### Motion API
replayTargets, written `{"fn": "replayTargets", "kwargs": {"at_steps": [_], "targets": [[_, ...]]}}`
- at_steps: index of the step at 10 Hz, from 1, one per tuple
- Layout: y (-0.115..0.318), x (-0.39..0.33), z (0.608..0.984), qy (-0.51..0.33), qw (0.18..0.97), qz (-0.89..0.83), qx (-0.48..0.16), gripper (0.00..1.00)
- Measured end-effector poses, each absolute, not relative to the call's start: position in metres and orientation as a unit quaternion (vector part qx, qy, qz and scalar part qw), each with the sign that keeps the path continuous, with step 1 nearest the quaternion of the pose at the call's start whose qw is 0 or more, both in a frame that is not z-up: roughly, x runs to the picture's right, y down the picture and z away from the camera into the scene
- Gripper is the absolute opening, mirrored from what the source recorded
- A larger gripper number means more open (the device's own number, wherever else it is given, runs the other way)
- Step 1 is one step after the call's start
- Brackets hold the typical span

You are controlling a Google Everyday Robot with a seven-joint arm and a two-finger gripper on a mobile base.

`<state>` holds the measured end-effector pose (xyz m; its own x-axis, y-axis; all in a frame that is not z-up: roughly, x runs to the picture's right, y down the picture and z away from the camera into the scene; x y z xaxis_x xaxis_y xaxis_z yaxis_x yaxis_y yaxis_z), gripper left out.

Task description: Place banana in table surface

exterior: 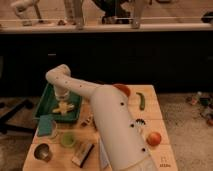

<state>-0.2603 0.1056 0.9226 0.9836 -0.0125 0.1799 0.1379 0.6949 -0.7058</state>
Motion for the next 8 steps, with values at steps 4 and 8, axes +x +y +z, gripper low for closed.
{"fn": "replayTargets", "kwargs": {"at_steps": [4,8], "targets": [[0.105,-0.254,0.927,-0.092,0.911,-0.04,-0.399,0.8],[0.103,-0.249,0.929,-0.095,0.91,-0.043,-0.4,0.49]]}}
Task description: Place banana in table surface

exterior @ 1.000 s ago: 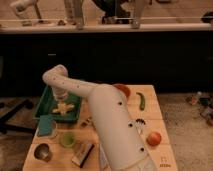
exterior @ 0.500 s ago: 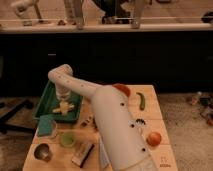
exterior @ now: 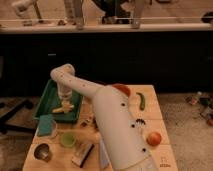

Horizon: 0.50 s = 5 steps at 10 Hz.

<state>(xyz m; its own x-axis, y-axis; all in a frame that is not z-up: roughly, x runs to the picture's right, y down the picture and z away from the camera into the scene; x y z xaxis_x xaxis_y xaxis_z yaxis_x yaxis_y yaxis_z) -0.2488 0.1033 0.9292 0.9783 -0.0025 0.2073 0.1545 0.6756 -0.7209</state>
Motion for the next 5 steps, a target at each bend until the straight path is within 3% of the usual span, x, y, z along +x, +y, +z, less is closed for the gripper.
{"fn": "replayTargets", "kwargs": {"at_steps": [2,3,5], "targets": [[0.102,-0.2471,0.9293,-0.097,0.911,-0.044,-0.399,0.29],[0.1002,-0.2469,0.9288,-0.101,0.912,-0.044,-0.395,0.15],[0.097,-0.247,0.9255,-0.103,0.914,-0.046,-0.389,0.02]]}}
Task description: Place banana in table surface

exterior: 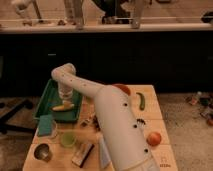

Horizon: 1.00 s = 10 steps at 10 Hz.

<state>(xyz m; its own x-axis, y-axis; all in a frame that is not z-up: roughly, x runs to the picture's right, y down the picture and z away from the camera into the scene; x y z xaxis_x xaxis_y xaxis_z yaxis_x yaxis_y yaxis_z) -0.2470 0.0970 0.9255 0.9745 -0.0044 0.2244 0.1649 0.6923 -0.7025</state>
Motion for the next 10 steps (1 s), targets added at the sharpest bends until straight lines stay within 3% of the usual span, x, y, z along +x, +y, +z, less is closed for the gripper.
{"fn": "replayTargets", "kwargs": {"at_steps": [10], "targets": [[0.069,-0.278,0.865,-0.098,0.928,-0.13,-0.335,0.0]]}}
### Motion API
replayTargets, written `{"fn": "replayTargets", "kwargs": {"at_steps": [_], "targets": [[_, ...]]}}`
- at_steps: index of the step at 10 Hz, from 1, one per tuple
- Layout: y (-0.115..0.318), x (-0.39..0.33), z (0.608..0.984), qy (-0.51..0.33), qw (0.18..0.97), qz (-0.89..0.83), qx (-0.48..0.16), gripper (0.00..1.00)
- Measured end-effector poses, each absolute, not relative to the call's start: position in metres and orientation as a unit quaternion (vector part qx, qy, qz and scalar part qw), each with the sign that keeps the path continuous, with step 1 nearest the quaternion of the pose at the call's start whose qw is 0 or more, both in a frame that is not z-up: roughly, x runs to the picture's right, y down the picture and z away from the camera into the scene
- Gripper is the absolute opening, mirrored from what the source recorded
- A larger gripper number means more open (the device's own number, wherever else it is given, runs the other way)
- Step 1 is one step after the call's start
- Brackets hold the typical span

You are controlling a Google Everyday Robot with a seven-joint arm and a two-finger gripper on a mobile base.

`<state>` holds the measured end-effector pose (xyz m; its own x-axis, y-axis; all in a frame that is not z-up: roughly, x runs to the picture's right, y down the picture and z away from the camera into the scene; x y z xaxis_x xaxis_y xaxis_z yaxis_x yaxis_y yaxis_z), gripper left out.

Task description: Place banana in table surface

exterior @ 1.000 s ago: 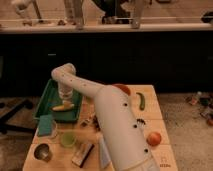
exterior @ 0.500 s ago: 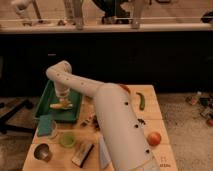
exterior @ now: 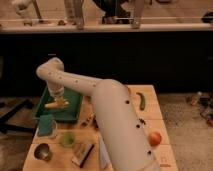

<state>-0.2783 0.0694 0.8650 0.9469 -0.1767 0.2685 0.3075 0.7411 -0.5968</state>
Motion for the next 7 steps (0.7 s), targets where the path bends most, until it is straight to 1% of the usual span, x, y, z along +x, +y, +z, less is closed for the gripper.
{"fn": "replayTargets", "kwargs": {"at_steps": [7], "targets": [[0.058,-0.288,0.824,-0.098,0.934,-0.166,-0.3,0.0]]}}
